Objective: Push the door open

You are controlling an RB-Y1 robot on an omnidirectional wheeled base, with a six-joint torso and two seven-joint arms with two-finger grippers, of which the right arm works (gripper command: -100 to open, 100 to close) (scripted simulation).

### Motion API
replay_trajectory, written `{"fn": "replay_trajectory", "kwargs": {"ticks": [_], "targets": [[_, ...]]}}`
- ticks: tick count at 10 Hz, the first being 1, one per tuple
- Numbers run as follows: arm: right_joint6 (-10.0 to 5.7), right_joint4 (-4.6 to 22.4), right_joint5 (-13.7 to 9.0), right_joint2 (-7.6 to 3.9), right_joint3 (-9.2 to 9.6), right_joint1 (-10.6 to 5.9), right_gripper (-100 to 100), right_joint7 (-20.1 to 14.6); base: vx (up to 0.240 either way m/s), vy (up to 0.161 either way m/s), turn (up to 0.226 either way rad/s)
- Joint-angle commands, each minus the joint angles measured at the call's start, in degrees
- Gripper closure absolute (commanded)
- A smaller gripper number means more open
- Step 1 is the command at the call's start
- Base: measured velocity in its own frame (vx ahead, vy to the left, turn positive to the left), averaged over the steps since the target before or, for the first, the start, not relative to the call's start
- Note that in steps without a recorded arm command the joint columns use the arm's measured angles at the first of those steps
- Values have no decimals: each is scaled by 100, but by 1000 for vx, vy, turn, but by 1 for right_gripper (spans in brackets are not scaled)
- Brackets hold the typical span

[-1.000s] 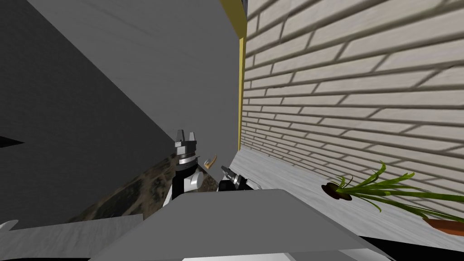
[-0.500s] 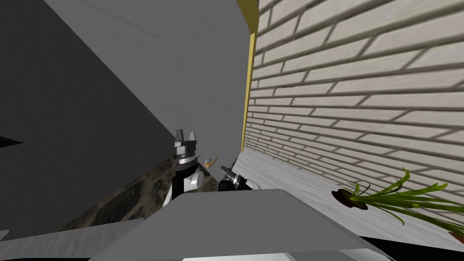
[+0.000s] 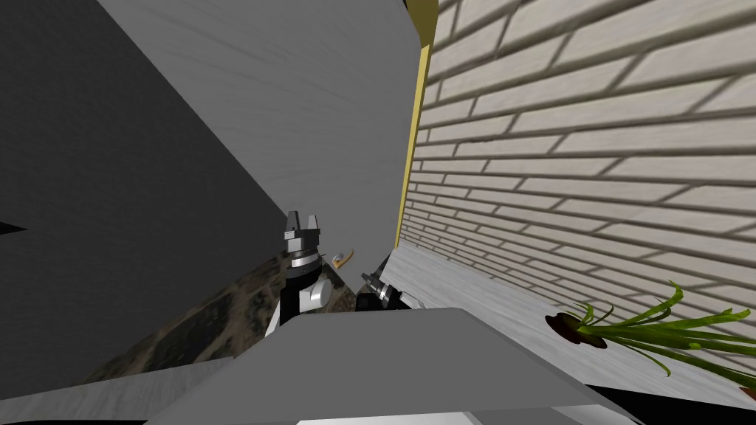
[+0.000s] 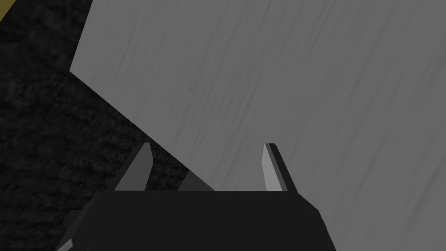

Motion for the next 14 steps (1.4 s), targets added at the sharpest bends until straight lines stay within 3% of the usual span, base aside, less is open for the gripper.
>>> {"fn": "replay_trajectory", "kwargs": {"ticks": [1, 4, 5, 10, 11, 14], "targets": [[0, 1, 0, -2, 0, 1, 100, 0, -13, -25, 1], [0, 1, 0, -2, 0, 1, 100, 0, -4, -7, 0], [32, 54, -41, 60, -185, 8, -100, 83, -62, 63, -111], [125, 208, -160, 277, -727, 28, -100, 325, -96, 151, -97], [128, 129, -145, 214, -660, 52, -100, 285, -34, 62, -19], [128, 193, -147, 229, -727, 29, -100, 334, 112, 130, 27]]}}
